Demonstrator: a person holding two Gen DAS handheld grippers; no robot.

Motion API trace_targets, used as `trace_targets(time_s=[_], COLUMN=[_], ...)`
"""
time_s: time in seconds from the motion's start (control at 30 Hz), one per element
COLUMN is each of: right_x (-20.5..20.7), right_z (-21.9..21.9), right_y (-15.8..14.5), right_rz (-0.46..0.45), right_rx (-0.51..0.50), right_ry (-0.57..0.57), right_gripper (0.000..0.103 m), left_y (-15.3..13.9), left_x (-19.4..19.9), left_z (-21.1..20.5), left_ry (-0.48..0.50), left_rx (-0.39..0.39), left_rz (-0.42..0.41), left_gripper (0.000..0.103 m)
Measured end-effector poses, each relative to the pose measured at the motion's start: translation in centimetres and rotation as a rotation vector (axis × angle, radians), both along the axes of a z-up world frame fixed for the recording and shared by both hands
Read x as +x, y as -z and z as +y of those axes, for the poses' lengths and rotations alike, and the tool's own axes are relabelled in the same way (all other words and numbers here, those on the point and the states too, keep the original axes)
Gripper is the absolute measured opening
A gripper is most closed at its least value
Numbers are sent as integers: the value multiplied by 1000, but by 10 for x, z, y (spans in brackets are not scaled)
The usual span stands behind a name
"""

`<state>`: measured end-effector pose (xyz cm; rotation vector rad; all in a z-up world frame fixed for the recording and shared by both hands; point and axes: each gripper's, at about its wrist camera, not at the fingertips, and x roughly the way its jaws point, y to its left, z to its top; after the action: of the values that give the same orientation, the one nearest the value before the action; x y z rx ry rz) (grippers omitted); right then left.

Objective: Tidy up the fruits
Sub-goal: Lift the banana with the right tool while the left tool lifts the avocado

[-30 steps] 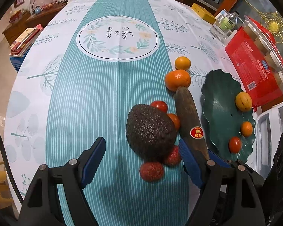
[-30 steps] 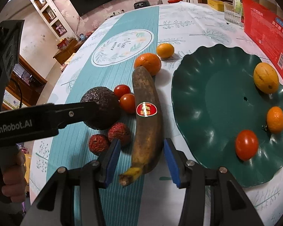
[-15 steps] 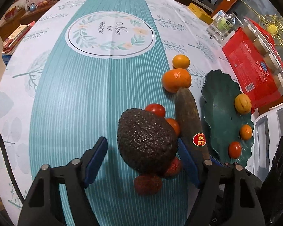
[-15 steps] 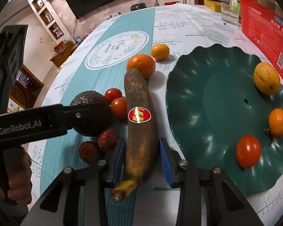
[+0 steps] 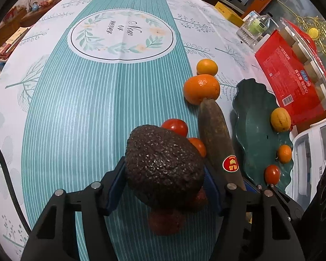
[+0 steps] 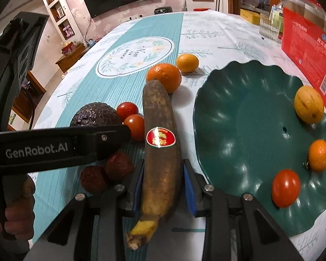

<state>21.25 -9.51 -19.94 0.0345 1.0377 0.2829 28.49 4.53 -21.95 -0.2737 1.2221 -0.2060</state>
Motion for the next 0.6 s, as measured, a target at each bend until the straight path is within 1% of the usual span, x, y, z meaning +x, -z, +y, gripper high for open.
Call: trace_targets(time_s=[0.23, 0.43, 0.6], right_x=[0, -3, -8], right_z=[0, -5, -10], right_y=[-1, -1, -8], right_rz=[6, 36, 35], right_rx=[-10, 20, 54], right_ry=[-7, 10, 14], right_gripper=[33, 33, 32], left_y=[-1, -5, -17], left_x=[0, -7, -14], left_z=[1, 7, 8], left_ry=[3, -23, -32], left_rx=[5, 5, 14], left_rz=[10, 24, -2], left_gripper=[62, 62, 62])
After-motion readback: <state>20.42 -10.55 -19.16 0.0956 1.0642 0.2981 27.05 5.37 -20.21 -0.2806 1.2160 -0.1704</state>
